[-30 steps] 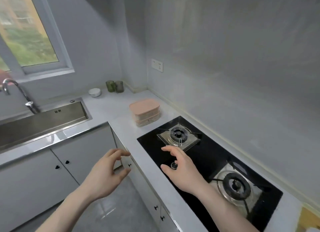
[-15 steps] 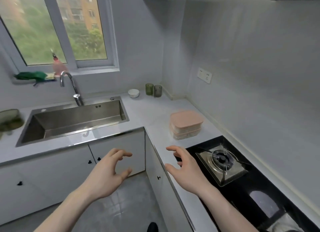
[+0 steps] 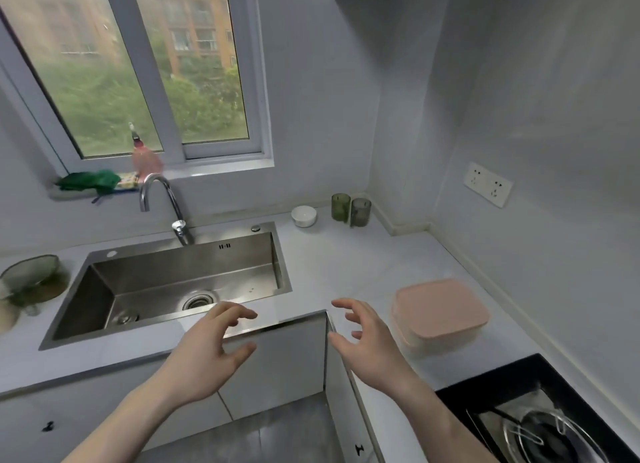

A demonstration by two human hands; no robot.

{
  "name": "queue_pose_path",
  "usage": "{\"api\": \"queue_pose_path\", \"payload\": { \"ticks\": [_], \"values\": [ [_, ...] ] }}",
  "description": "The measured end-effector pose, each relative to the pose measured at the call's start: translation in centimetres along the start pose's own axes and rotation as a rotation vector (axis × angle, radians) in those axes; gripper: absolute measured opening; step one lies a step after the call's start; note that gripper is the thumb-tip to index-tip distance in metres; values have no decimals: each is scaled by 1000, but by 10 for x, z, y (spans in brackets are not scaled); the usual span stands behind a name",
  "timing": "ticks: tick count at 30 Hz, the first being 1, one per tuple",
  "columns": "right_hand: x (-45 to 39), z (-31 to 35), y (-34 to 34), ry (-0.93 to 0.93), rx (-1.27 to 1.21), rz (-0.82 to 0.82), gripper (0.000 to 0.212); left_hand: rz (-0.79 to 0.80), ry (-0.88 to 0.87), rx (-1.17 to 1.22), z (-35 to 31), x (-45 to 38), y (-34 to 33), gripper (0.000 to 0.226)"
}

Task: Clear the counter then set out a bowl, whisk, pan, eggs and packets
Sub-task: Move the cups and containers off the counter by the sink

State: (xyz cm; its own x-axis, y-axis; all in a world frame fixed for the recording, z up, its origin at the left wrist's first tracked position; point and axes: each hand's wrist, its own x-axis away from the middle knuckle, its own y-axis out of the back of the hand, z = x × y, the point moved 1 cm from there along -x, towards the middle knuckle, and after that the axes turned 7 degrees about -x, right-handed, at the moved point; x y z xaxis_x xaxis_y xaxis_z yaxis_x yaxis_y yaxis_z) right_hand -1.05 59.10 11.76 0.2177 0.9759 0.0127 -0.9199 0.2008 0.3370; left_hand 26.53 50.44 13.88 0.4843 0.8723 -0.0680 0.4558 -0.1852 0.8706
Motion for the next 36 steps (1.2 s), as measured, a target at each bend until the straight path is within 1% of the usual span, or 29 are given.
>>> {"api": "queue_pose_path", "payload": {
  "ticks": [4, 9, 13, 17, 22, 28, 31, 36],
  "values": [
    [-54, 1, 12, -12, 25, -16, 42, 7, -6, 21, 5, -52, -7, 36],
    [-106, 1, 31, -24, 55, -34, 42, 67, -39, 42, 16, -118, -20, 35],
    [-142, -10, 45, -77, 68, -87, 43, 128, -74, 48, 24, -184, -31, 34],
    [-191, -24, 55, -149, 81, -152, 42, 221, -112, 85, 34, -267, -49, 33],
    [-269, -42, 54, -307, 29, -206, 43, 352, -118, 180, 45, -370, -74, 31],
    [-363, -67, 46, -476, 16, -255, 46, 516, -121, 187, 53, -489, -105, 36],
    [-403, -79, 51, -560, -31, -316, 48, 586, -47, 251, 51, -540, -126, 39],
    [-462, -111, 61, -703, -198, -433, 47, 648, 171, 515, 41, -609, -166, 51]
  ]
}}
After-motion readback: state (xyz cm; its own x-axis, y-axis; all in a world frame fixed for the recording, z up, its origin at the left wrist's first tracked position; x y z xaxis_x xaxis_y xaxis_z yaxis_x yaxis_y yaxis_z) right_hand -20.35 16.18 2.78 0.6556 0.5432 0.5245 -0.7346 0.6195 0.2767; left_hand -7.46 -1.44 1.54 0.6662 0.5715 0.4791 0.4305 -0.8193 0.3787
